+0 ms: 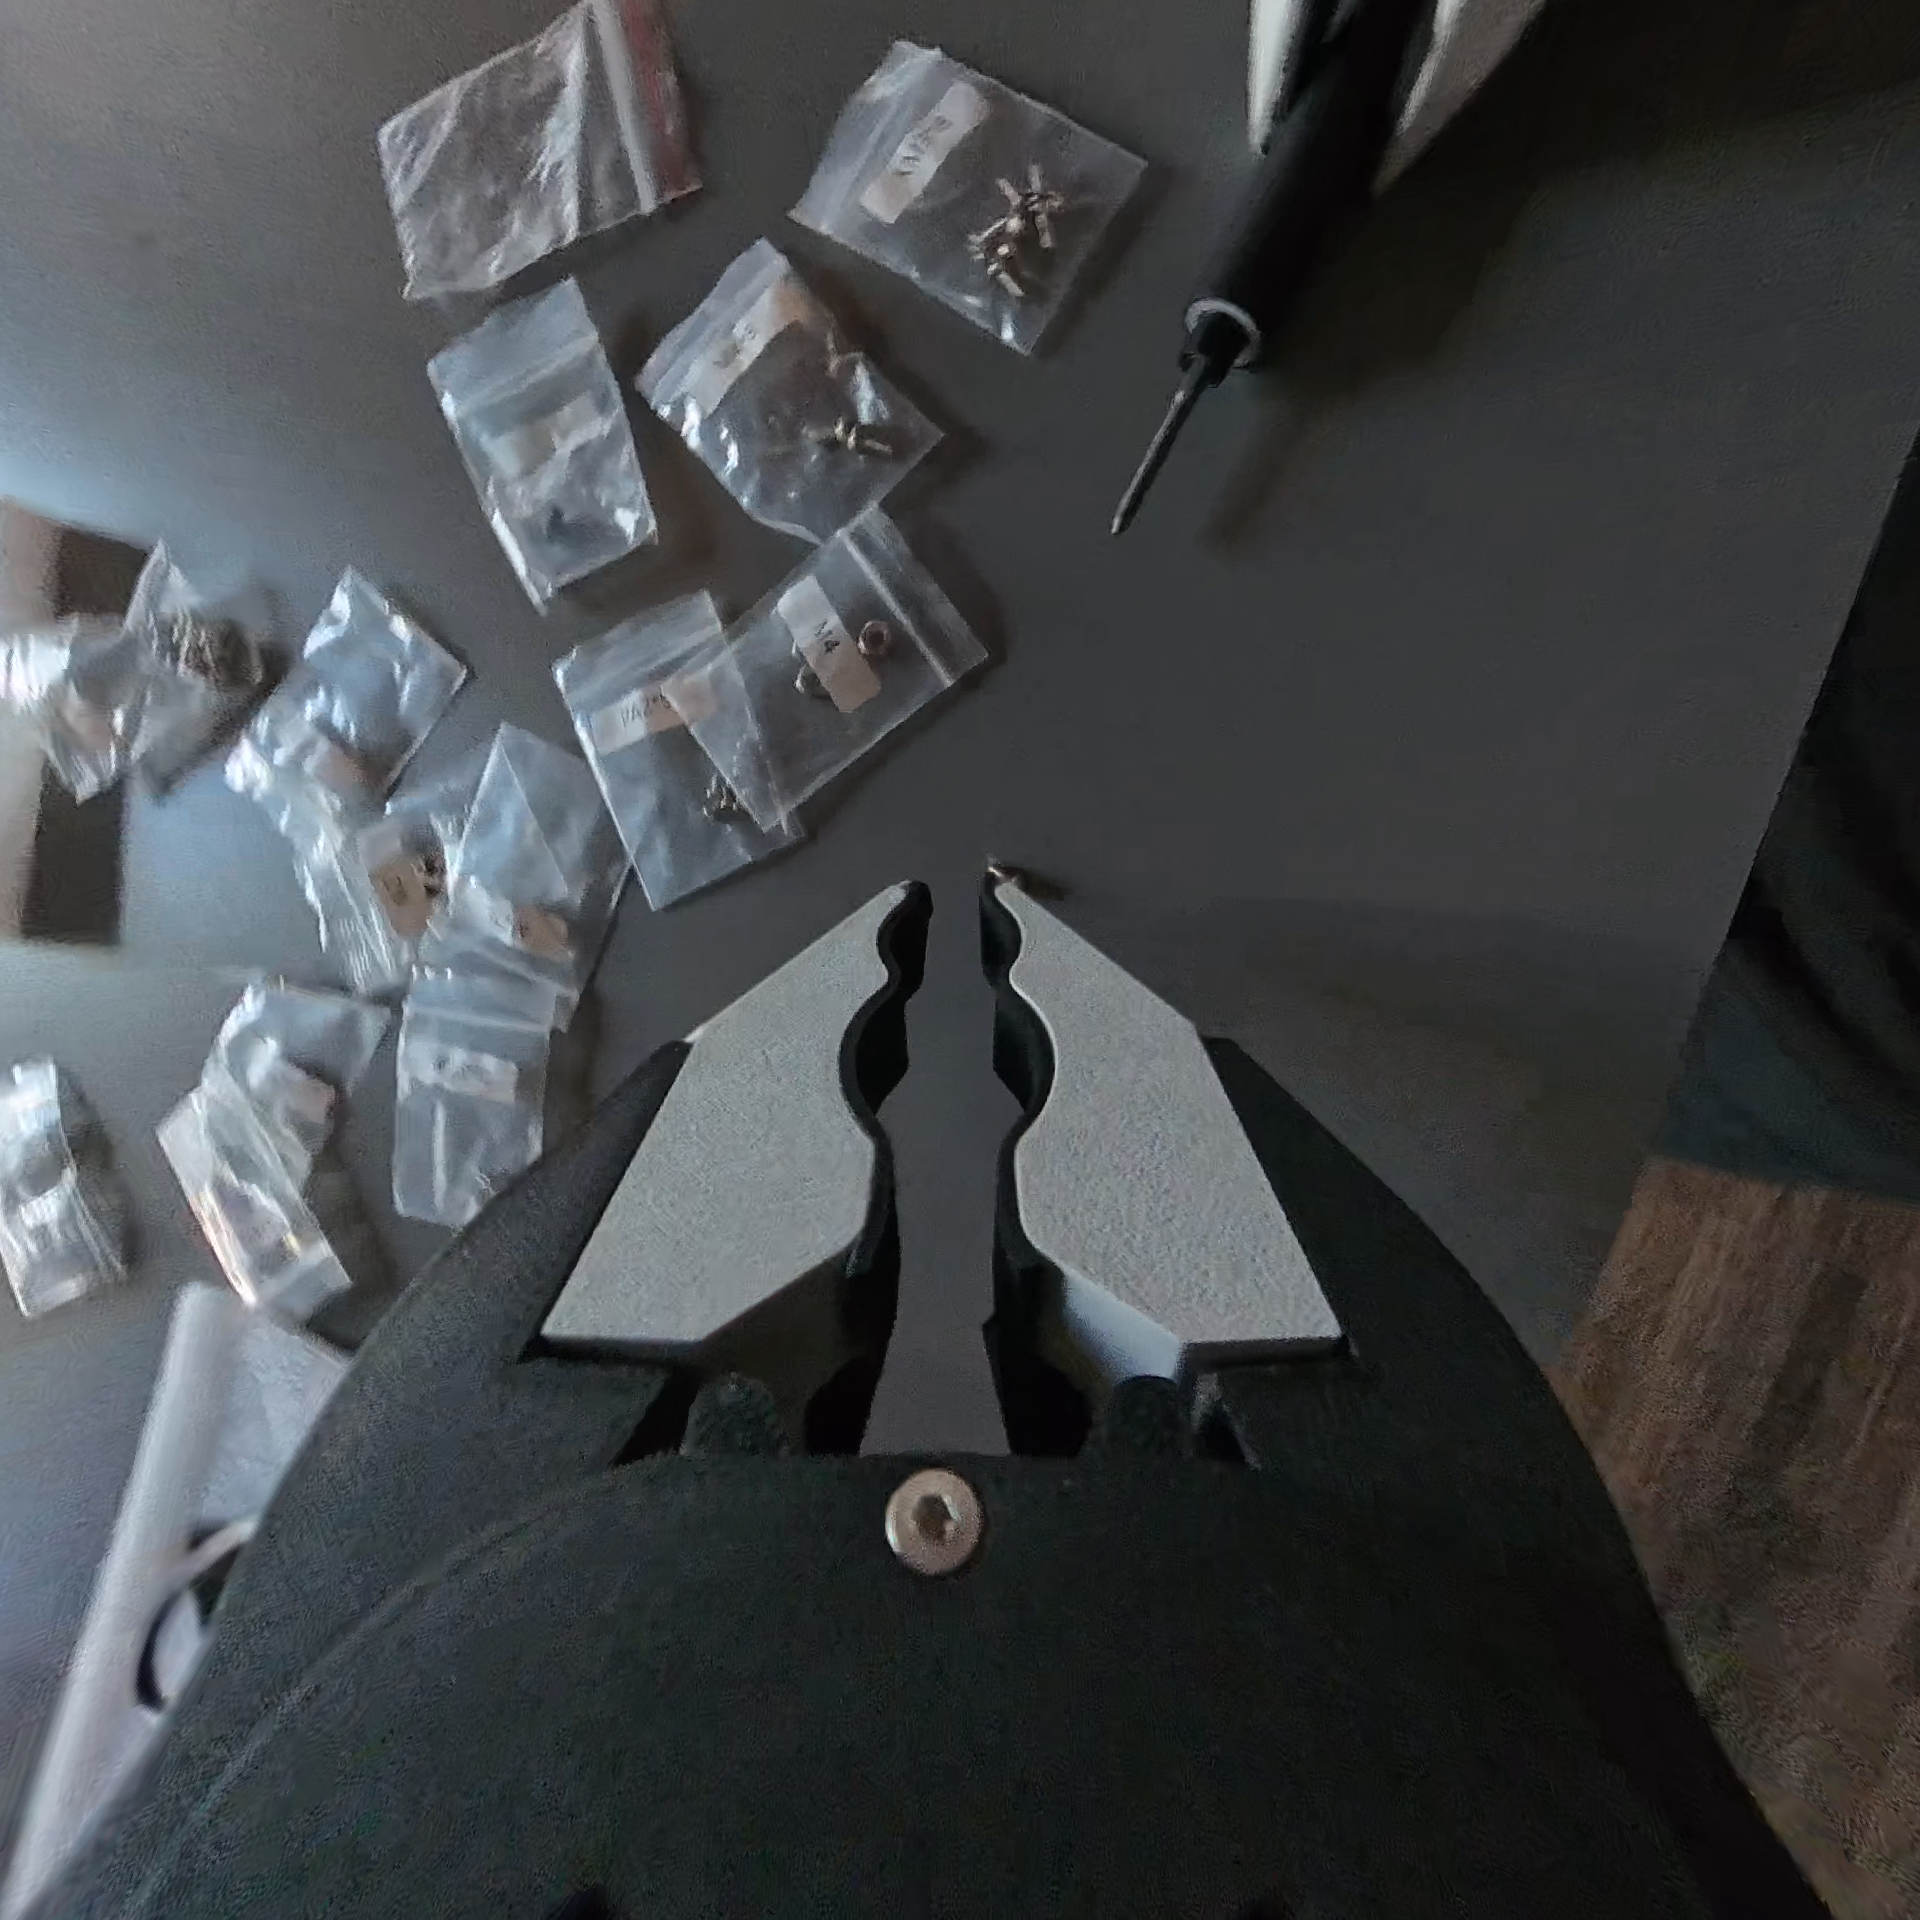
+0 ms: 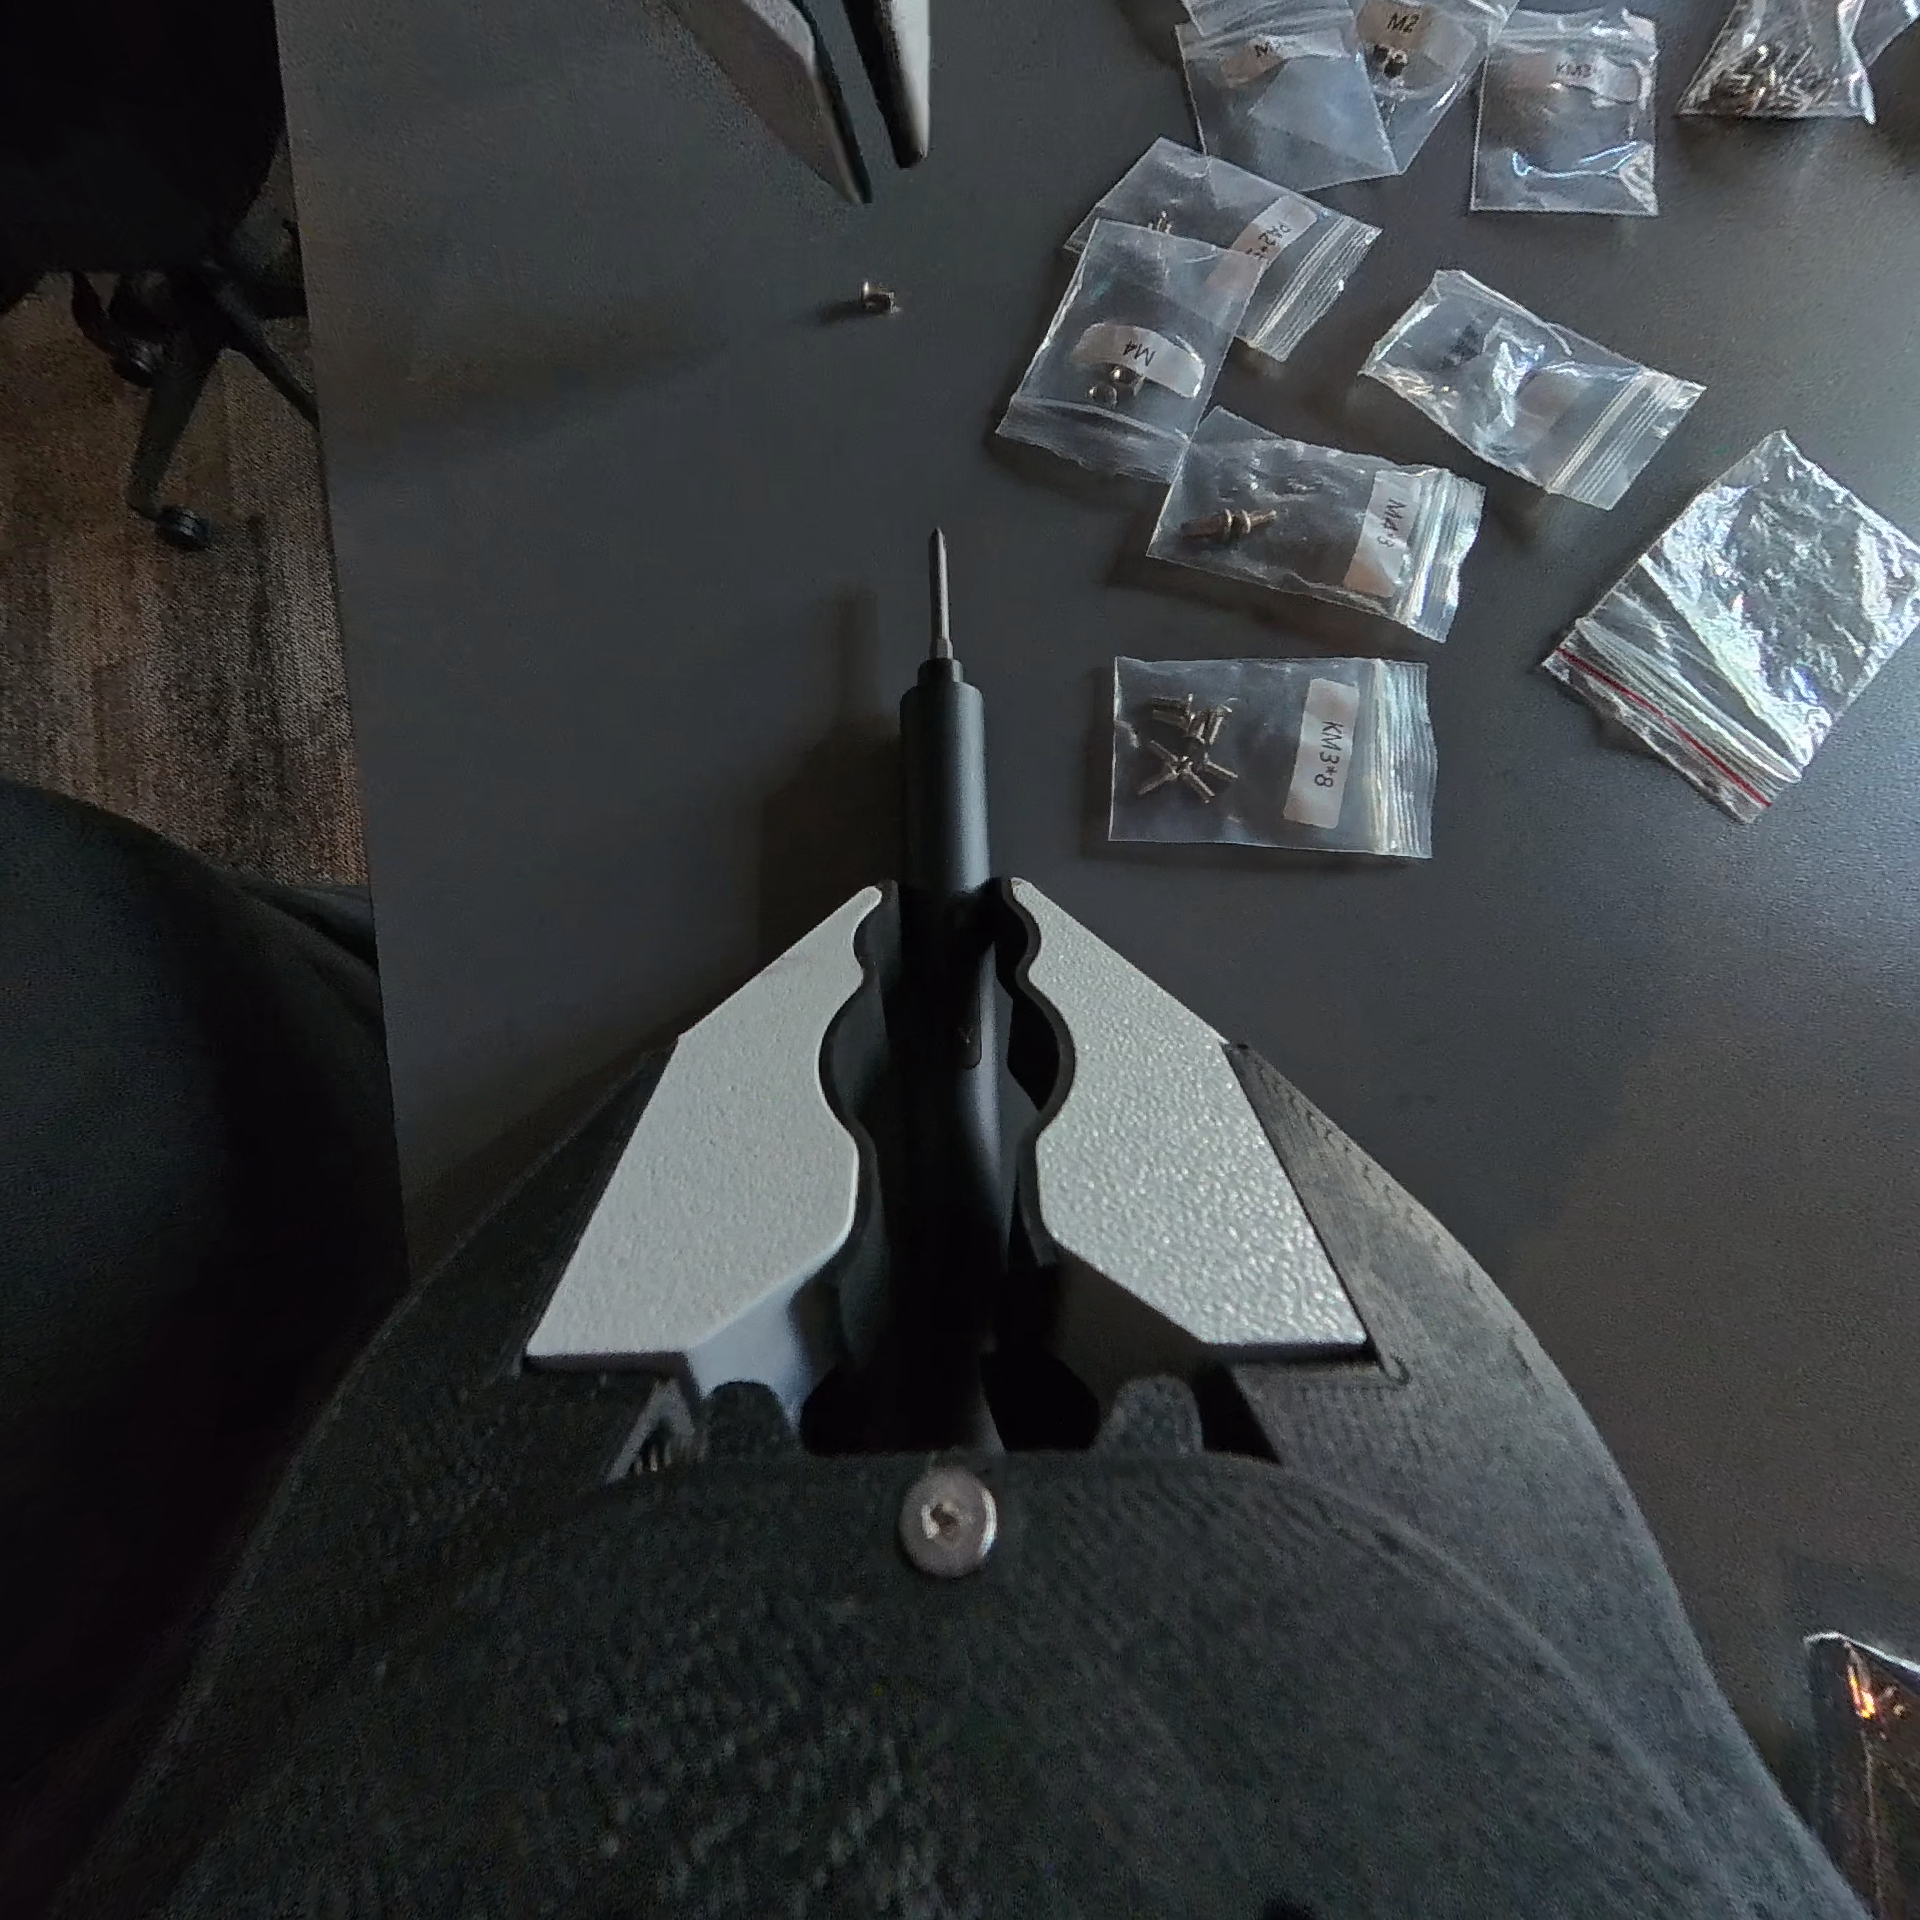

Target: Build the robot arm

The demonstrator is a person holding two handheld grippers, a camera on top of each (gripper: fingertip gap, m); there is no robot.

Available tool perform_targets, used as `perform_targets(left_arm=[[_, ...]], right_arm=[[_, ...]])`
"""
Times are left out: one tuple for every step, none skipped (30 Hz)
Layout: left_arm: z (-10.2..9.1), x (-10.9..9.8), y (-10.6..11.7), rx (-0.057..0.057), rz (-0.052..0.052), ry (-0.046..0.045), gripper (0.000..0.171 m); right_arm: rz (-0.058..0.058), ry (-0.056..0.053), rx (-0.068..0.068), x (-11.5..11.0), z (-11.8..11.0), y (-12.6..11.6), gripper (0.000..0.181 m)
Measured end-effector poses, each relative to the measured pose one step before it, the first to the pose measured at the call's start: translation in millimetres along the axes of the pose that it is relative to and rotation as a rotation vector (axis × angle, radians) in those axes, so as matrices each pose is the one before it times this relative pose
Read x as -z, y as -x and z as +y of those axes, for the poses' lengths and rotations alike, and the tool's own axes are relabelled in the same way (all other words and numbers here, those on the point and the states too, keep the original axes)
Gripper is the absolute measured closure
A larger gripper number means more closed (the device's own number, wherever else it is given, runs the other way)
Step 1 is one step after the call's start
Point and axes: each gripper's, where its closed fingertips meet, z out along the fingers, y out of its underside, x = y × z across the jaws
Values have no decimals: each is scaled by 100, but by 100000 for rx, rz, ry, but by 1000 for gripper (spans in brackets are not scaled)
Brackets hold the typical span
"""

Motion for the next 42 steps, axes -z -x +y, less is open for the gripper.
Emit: perform_targets(left_arm=[[-183, -151, -74, -4767, 3215, 663, 164], [-11, -229, -133, -5016, 3418, 1714, 164], [272, -281, -123, -5386, 3060, 3214, 163], [543, -302, -4, -5668, 2103, 4537, 163], [501, -281, 14, -5740, 1414, 4051, 161], [191, -202, -106, -5146, 1573, 2017, 161], [-143, -65, -124, -4457, 1245, 50, 163], [-223, -21, -67, -3807, 820, -314, 163], [-165, -41, -17, -2977, 607, 46, 163], [-125, -49, -17, -2177, 902, -3, 161], [-120, -46, 43, -2064, 767, -321, 159], [-112, -22, 51, -2454, 692, -546, 158], [-43, -37, 43, -2373, 805, -191, 157], [-35, -25, 56, -1993, 1059, -58, 157], [-25, -35, 86, -1933, 959, 10, 157], [-29, -30, 61, -2143, 1053, 0, 157], [-63, -46, 21, -2030, 989, -119, 159], [-132, -47, -52, -1775, 1191, -393, 159], [-143, -50, -141, -1746, 1362, -442, 162], [-164, -38, -101, -2057, 747, -536, 163], [-199, -61, -118, -1977, 548, -860, 165], [-239, -67, -86, -1371, 367, -1073, 167], [-243, -80, -25, -811, 134, -1078, 169], [-163, -60, 6, -455, 262, -710, 169], [-51, -18, 31, -125, 375, -381, 170], [4, -19, 29, 412, 533, -343, 170], [6, -1, -9, 745, 647, -522, 171], [-8, -3, -6, 969, 419, -580, 171], [-3, 5, 10, 1491, 293, -628, 171], [4, 0, 7, 2295, 347, -712, 171], [-10, 2, -4, 2842, 412, -849, 171], [-8, -1, 2, 2543, 182, -1027, 171], [-15, 6, 17, 2162, -358, -1205, 171], [4, 1, 36, 2041, -887, -1166, 171], [-8, 15, 44, 1900, -1235, -1156, 171], [-39, 22, -68, 1405, -837, -1571, 171], [-100, 62, -135, 1532, -362, -1915, 171], [-170, 84, -141, 1927, -87, -2049, 171], [-192, 108, -242, 2030, 971, -1961, 171], [-121, 119, -210, 1928, 1045, -1103, 171], [-40, 124, -28, 1540, 67, -401, 171], [-25, 134, -71, 1113, 439, -228, 171]], right_arm=[[204, 12, 321, 17, 5, 6, 164], [233, 20, 423, 1, 4, 8, 164], [187, 1, 273, 10, 11, 11, 164], [156, 15, -134, 1, 2, 2, 164], [182, -55, -336, 11, 7, 5, 164], [237, -97, -448, 2, 8, -9, 164], [337, -150, -529, 5, -6, -3, 164], [452, -130, -661, -6, -1, -3, 164], [592, -145, -597, 16, 5, -7, 164], [685, -301, -501, 4, -3, -6, 164], [696, -424, -590, 14, 11, -10, 164], [707, -384, -888, 7, 6, -5, 164], [812, -286, -882, 11, 4, -6, 164], [910, -275, -594, 7, 15, -12, 164], [941, -262, -500, 22, 16, -3, 164], [930, -166, -609, 25, 12, -7, 164], [1017, -102, -592, 14, 20, -5, 164], [1166, -77, -400, 16, 10, -10, 164], [1247, -38, -451, 20, 16, -18, 164], [1257, -56, -571, 16, 10, -4, 164], [1166, -184, -602, 21, 18, -8, 164], [1056, -223, -623, 11, 19, -5, 164], [942, -141, -759, 22, 22, 6, 164], [881, -34, -831, 31, 24, 13, 164], [809, 93, -627, 22, 26, 28, 164], [720, 110, -331, 30, 19, 41, 164], [723, 90, -232, 18, 21, 43, 164], [716, 131, -243, 3, 10, 28, 164], [582, 347, -359, 20, 14, 44, 164], [550, 569, -378, 11, 10, 24, 164], [593, 645, 335, 2, -11, 42, 164], [548, 718, 800, -10, -22, 81, 165], [-127, 733, 1654, -22, -57, 232, 165], [-185, 781, 2373, -57, -88, 286, 164], [-284, 709, 2811, -69, -123, 325, 164], [-235, 730, 2523, -108, -153, 269, 164], [102, 559, 2005, -148, -191, 164, 164], [-837, 238, 2188, -178, -227, 221, 164], [-784, -27, 1650, -193, -280, 165, 164], [-1040, -114, 1909, -206, -295, 148, 164], [-1394, 174, 2497, -190, -268, 192, 164], [-1326, 265, 3167, -156, -272, 184, 164]])
